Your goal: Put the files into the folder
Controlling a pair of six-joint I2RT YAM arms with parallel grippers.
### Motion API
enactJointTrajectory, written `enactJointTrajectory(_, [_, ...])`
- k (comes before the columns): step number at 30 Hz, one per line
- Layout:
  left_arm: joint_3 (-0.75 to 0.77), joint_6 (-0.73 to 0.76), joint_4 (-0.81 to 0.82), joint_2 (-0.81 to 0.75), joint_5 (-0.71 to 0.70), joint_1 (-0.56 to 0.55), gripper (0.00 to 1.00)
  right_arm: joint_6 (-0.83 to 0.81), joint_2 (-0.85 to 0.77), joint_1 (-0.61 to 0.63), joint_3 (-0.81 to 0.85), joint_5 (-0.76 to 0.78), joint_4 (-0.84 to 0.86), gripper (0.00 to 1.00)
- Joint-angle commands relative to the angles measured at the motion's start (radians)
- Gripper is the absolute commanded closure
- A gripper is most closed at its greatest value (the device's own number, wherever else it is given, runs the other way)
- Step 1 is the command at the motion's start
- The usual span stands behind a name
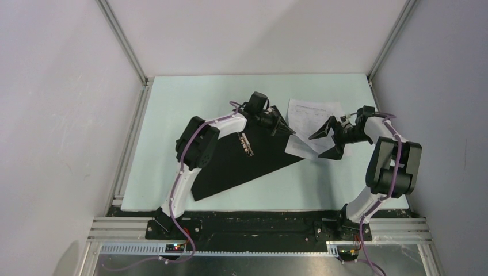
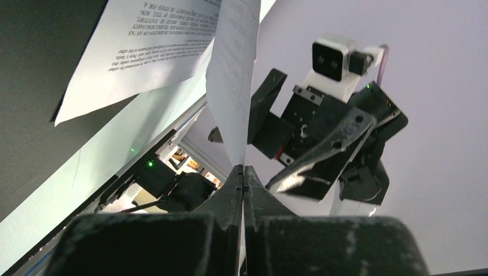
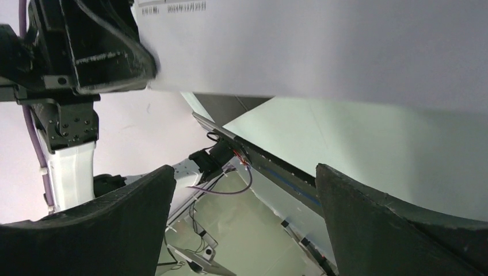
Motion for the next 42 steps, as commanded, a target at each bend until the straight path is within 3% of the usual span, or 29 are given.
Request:
enactJointTrajectory(1, [0.042,-0.025,-0.012,-0.068,-0.031,-0.002,1.0,0.071,-0.099,0.018,-0.029,0.046,0.007,0.04])
enactJointTrajectory(13, [0.066,-0.054,0.004,-0.08,-0.029,-0.005,1.0,0.209,-0.185,0.016,-0.173,0.176,0.076,0.0])
enactJointTrajectory(25, [-0.073,-0.135,-0.017,-0.172,0.03,-0.005,1.0,0.499,-0.087,-0.003,-0.184,0.179,0.546,0.02])
enactJointTrajectory(31, [-0.131,-0.094,-0.026,-0.184,0.062,-0.005,1.0,0.492,-0.062,-0.036,-0.183,0.179,0.581,0.02])
enactJointTrajectory(37, [-0.171,-0.042,-0.043,-0.18,0.091,-0.005,1.0,0.48,0.047,-0.056,-0.179,0.024,0.75,0.07])
enactJointTrajectory(42, [-0.173,-0.017,-0.046,-0.172,0.096,-0.004,1.0,0.416,0.103,-0.052,-0.161,-0.041,0.755,0.09])
